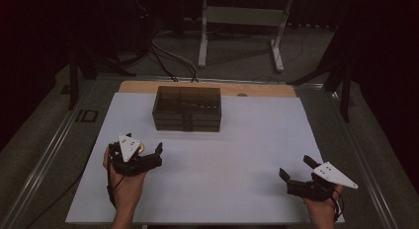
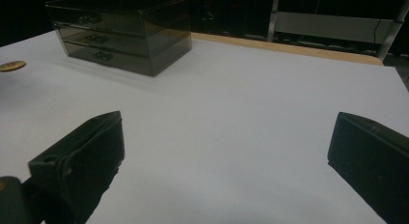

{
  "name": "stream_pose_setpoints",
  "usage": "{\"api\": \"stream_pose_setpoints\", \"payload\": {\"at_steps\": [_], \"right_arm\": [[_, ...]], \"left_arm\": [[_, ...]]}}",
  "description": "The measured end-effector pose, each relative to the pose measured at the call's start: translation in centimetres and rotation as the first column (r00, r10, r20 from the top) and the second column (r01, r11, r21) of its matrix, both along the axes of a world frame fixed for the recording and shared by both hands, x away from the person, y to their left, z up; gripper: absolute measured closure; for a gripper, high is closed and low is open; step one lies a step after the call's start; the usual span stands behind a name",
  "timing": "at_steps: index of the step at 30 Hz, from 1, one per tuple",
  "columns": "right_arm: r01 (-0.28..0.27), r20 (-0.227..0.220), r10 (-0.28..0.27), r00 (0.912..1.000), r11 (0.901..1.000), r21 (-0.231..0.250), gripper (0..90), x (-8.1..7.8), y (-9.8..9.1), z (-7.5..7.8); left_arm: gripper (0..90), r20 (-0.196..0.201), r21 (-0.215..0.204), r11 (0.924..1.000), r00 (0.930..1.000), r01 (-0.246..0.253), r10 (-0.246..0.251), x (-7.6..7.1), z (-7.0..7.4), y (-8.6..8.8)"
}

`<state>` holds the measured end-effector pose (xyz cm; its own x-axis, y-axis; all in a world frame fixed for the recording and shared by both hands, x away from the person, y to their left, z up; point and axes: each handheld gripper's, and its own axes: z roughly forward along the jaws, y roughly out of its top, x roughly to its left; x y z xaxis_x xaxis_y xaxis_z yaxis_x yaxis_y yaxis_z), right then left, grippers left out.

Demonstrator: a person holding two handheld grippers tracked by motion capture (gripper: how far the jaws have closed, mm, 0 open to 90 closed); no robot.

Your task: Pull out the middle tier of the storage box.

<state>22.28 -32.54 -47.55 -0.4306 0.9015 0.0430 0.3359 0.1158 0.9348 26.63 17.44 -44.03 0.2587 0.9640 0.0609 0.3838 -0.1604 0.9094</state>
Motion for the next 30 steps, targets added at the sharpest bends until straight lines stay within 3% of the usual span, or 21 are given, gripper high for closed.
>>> {"api": "stream_pose_setpoints", "payload": {"at_steps": [10, 30], "right_arm": [[0.003, 0.002, -0.003, 1.0000, 1.0000, 0.005, 0.0, 0.0, -0.1, 0.0], [-0.003, 0.000, 0.003, 1.0000, 1.0000, 0.006, 0.0, 0.0, 0.0, 0.0]], "left_arm": [[2.3, 0.002, 0.015, 0.9999, 1.0000, 0.005, -0.005, 1.0, 0.5, -1.7], [2.3, -0.016, 0.021, 0.9994, 0.9995, -0.027, 0.027, 3.0, 0.0, -4.3]]}}
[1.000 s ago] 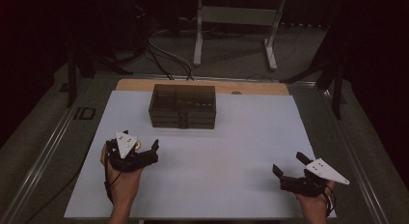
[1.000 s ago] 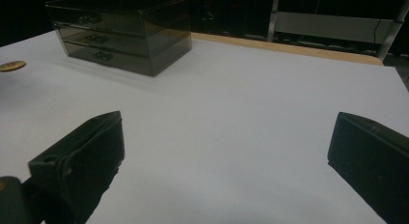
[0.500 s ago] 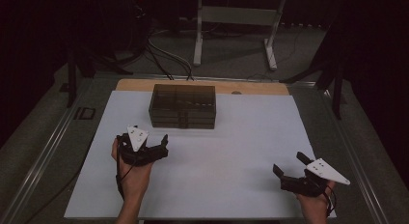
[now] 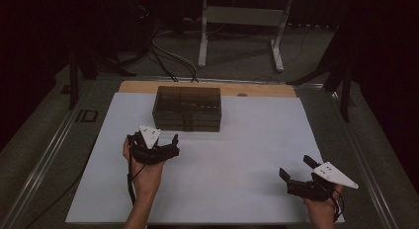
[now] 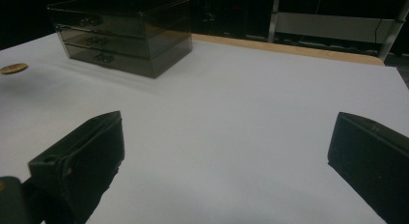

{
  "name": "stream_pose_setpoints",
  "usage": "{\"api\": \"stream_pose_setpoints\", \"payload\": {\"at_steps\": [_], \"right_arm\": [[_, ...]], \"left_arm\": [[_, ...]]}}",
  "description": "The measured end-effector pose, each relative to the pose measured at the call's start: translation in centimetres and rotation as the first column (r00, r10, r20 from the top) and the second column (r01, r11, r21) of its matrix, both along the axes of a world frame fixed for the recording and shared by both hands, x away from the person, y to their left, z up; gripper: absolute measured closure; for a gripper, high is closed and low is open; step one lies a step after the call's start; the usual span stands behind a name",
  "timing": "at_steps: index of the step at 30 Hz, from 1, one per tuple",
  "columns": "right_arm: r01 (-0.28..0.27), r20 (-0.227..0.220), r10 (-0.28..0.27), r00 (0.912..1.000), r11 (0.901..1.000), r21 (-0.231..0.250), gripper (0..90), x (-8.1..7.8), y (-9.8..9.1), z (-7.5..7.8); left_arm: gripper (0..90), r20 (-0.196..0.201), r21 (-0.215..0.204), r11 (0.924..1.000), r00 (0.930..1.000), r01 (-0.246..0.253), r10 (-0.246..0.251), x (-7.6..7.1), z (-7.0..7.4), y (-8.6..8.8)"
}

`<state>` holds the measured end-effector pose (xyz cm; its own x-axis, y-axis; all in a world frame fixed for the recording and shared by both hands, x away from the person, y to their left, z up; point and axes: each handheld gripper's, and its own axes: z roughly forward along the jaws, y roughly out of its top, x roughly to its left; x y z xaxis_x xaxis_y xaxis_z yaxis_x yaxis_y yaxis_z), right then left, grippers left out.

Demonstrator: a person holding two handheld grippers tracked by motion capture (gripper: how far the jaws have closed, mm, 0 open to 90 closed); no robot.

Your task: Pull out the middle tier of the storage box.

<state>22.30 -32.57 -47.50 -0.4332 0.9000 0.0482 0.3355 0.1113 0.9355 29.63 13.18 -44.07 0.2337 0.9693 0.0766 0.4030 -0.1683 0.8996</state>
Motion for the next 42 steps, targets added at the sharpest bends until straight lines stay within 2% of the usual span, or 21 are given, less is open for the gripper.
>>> {"api": "stream_pose_setpoints", "payload": {"at_steps": [8, 16, 35, 42], "right_arm": [[0.002, 0.000, -0.002, 1.0000, 1.0000, 0.000, 0.0, 0.0, 0.0, 0.0], [0.007, 0.001, -0.007, 1.0000, 1.0000, 0.001, 0.0, 0.0, -0.1, 0.0], [0.023, -0.004, -0.023, 0.9997, 0.9996, 0.016, 0.0, 0.0, -0.3, 0.0], [0.020, -0.002, -0.020, 0.9998, 0.9998, 0.007, 0.0, 0.1, -0.2, 0.0]], "left_arm": [[2.3, 0.000, -0.025, 0.9996, 0.9999, -0.013, 0.013, 0.8, -0.3, -0.6], [2.3, 0.000, -0.015, 0.9997, 0.9998, -0.020, 0.021, 1.4, -0.4, -1.3], [2.3, -0.012, -0.037, 0.9987, 0.9994, -0.034, 0.033, 2.9, -0.9, -2.6], [2.3, -0.021, -0.038, 0.9985, 0.9990, -0.039, 0.038, 3.5, -1.2, -3.1]]}}
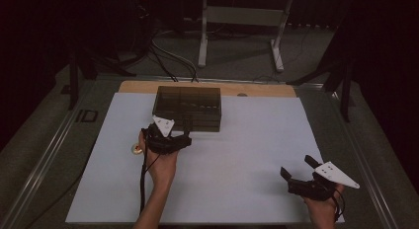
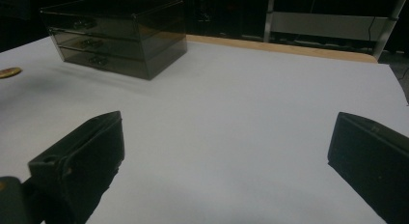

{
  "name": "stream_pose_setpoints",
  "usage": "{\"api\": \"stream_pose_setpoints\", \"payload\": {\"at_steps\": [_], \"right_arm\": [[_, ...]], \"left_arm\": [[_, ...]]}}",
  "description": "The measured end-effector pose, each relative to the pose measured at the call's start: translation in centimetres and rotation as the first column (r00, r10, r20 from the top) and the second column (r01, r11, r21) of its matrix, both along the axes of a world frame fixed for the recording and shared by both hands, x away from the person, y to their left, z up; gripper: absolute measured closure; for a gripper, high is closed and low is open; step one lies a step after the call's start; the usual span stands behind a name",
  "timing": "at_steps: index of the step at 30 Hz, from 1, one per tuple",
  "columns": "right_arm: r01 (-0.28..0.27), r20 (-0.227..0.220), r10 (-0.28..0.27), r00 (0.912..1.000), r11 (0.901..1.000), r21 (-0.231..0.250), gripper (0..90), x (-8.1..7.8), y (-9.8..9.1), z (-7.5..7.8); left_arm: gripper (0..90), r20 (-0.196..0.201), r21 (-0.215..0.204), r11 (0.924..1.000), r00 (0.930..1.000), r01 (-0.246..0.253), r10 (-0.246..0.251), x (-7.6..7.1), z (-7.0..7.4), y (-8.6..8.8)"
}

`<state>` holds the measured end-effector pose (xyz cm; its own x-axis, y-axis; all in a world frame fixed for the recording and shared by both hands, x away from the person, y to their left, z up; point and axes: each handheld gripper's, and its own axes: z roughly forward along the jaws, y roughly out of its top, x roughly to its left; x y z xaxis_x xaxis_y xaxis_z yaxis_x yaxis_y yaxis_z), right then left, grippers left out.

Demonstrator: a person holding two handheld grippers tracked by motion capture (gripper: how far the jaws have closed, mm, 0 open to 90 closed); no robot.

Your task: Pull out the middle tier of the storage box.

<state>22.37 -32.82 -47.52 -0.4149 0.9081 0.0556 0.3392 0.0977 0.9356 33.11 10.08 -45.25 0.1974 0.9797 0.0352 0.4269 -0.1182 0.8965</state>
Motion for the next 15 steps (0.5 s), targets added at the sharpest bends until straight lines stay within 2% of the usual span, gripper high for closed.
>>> {"api": "stream_pose_setpoints", "payload": {"at_steps": [15], "right_arm": [[0.005, 0.001, -0.005, 1.0000, 1.0000, 0.007, 0.0, -0.1, -0.1, 0.0]], "left_arm": [[2.3, -0.017, 0.009, 0.9998, 0.9997, -0.017, 0.017, 1.3, -0.8, -0.5]]}}
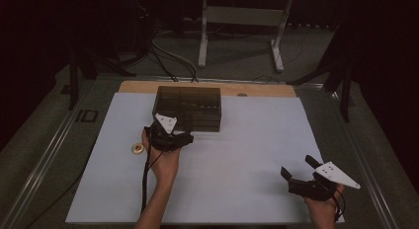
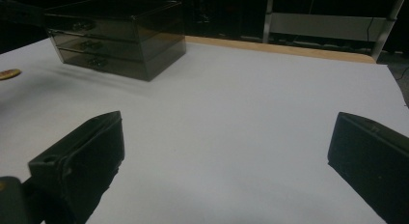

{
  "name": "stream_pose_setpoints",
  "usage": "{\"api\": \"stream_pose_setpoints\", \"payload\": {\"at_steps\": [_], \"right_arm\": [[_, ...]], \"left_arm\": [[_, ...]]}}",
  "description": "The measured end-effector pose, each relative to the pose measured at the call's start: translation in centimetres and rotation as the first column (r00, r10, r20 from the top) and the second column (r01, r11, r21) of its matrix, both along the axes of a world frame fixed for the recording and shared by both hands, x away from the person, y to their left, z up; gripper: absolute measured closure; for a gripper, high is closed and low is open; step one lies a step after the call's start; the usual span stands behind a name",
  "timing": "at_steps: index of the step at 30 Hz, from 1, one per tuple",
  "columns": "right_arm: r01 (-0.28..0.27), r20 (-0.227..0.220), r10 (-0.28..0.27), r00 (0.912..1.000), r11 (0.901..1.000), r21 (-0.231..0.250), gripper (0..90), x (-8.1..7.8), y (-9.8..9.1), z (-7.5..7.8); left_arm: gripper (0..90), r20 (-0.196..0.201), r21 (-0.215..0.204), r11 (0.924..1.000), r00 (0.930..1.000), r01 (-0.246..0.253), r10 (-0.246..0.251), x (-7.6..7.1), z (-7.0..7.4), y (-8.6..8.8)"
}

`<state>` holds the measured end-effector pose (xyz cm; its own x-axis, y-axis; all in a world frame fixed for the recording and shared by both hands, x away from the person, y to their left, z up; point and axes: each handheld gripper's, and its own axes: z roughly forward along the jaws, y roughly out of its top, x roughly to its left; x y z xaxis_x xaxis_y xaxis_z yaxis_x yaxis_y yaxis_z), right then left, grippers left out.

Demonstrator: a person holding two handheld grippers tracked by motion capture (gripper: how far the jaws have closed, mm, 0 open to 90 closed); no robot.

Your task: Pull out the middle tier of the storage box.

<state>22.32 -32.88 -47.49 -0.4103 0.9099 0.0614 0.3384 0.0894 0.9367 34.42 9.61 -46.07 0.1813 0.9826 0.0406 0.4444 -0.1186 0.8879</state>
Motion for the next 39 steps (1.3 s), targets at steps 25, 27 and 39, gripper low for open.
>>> {"api": "stream_pose_setpoints", "payload": {"at_steps": [25, 27, 39], "right_arm": [[-0.005, 0.002, 0.005, 1.0000, 1.0000, 0.000, 0.0, 0.0, 0.1, 0.0], [-0.005, 0.001, 0.005, 1.0000, 1.0000, 0.000, 0.0, 0.0, 0.1, 0.0], [-0.006, 0.002, 0.006, 1.0000, 1.0000, 0.001, 0.0, 0.0, 0.1, 0.0]], "left_arm": [[2.3, -0.035, 0.022, 0.9995, 0.9991, -0.021, 0.022, 2.0, -2.1, -0.6], [2.3, -0.041, 0.024, 0.9994, 0.9989, -0.024, 0.025, 2.1, -2.3, -0.7], [2.3, -0.070, 0.021, 0.9993, 0.9971, -0.030, 0.031, 2.8, -3.2, -1.2]]}}
